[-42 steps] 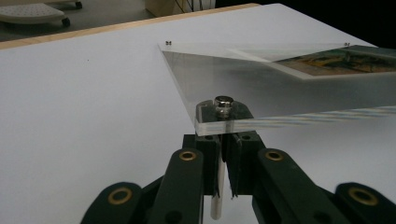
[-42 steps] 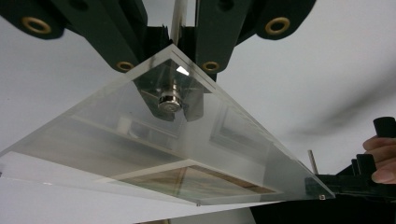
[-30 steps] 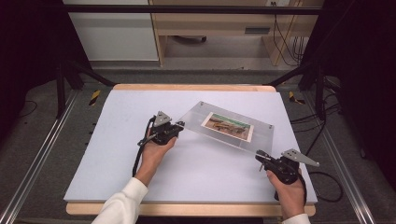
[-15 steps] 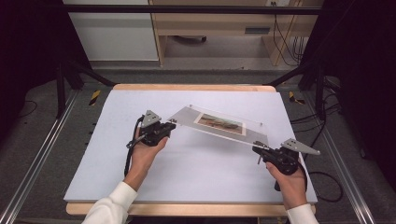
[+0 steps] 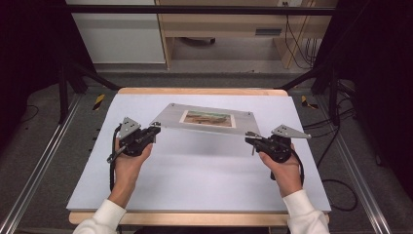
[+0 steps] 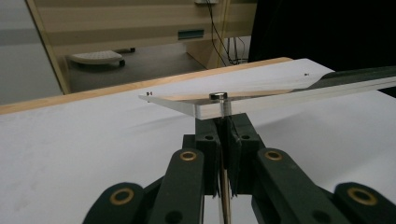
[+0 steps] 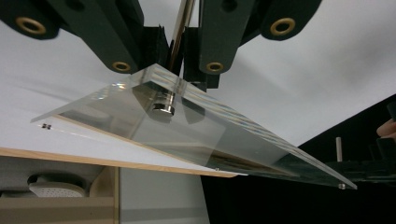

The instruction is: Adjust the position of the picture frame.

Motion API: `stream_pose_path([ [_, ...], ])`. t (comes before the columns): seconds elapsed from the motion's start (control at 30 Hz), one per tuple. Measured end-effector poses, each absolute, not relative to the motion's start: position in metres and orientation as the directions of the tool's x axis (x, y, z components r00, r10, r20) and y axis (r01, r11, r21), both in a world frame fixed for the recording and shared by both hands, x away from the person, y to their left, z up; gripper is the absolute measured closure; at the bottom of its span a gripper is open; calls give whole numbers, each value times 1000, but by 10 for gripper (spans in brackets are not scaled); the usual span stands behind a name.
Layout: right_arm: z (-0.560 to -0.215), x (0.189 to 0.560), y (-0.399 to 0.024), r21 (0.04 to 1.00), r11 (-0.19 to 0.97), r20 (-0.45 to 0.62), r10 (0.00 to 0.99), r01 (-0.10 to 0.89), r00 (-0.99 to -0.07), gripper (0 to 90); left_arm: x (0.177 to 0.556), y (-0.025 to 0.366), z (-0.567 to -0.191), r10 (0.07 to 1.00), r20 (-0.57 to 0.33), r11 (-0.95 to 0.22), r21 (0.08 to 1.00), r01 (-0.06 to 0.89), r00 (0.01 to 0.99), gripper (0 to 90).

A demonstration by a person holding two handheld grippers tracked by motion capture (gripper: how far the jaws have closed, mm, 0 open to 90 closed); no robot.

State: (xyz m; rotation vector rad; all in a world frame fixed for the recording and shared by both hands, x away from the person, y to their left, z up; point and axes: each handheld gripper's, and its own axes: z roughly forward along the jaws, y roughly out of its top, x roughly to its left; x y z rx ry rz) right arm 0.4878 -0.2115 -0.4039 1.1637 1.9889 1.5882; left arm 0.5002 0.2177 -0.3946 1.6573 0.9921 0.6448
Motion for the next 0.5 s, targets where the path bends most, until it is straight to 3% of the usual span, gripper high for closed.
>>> stream_pose_path([
  [0.5, -410, 504, -193, 917, 56, 213, 768, 395, -604, 826, 488, 234, -409, 878, -66, -83, 955, 285, 474, 832],
])
